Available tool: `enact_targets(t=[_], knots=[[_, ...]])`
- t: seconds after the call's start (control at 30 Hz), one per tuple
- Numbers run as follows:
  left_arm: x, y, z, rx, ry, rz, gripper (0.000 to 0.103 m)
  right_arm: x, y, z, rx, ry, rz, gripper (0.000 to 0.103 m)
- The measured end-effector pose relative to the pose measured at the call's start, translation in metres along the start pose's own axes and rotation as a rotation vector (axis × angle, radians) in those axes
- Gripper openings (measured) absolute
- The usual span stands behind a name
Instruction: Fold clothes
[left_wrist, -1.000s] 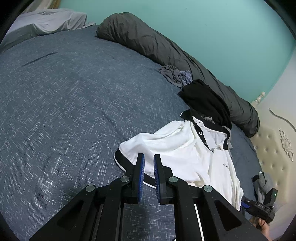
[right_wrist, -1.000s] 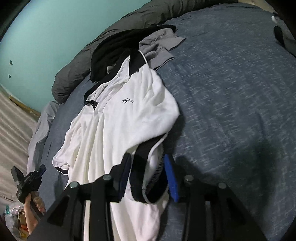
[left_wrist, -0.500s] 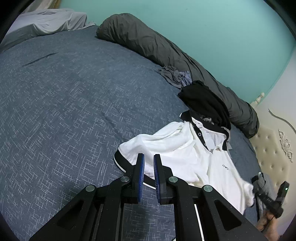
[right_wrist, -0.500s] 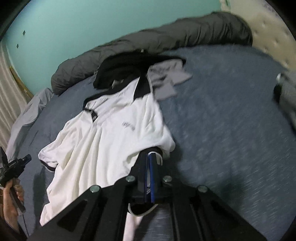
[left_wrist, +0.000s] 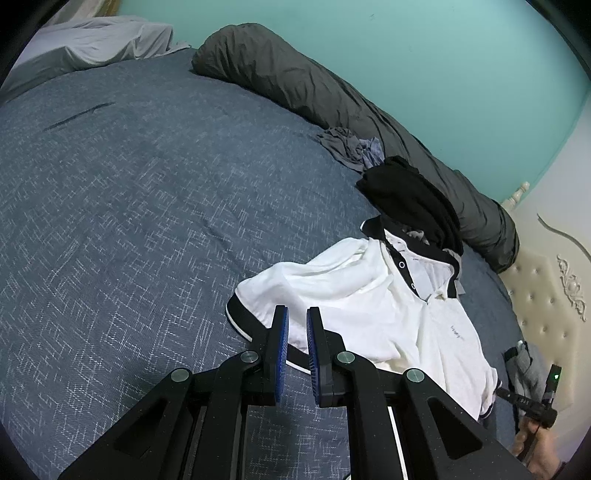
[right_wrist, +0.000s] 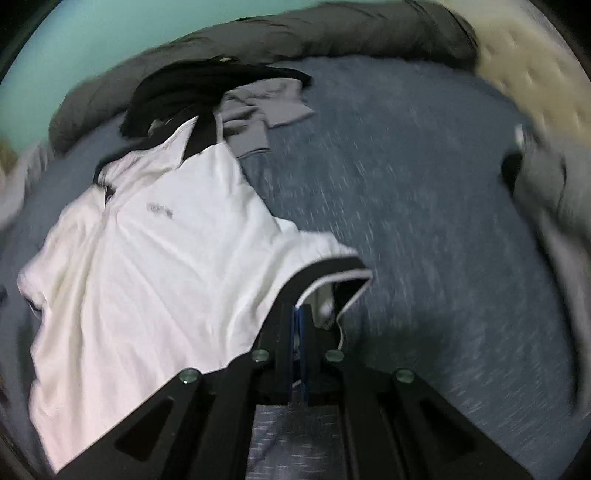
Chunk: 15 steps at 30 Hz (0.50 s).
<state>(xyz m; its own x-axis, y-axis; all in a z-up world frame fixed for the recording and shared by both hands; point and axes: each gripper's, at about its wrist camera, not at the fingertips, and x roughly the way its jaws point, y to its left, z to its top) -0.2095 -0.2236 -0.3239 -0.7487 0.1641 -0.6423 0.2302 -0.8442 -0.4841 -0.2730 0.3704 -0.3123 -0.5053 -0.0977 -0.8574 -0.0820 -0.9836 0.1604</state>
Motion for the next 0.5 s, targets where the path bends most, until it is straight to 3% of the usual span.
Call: enact_targets(t=[0.1,0.27,0.5], knots=[[0.0,-0.001,0.0,0.003,0.001,0.0,0.011,0.0,-0.026,-0.003,0.142,-0.023,0.008,0.008],[0.001,-0.001,0.001,-0.001,-0.001,0.001,0.011,-0.009,-0.058,-0.001,0.296,-0.082,0.113,0.028],[0.001,0.0,0.0,-0.001,0.003,0.0,0.011,-0.005,-0.037,0.007,0.256,-0.072,0.216,0.038]])
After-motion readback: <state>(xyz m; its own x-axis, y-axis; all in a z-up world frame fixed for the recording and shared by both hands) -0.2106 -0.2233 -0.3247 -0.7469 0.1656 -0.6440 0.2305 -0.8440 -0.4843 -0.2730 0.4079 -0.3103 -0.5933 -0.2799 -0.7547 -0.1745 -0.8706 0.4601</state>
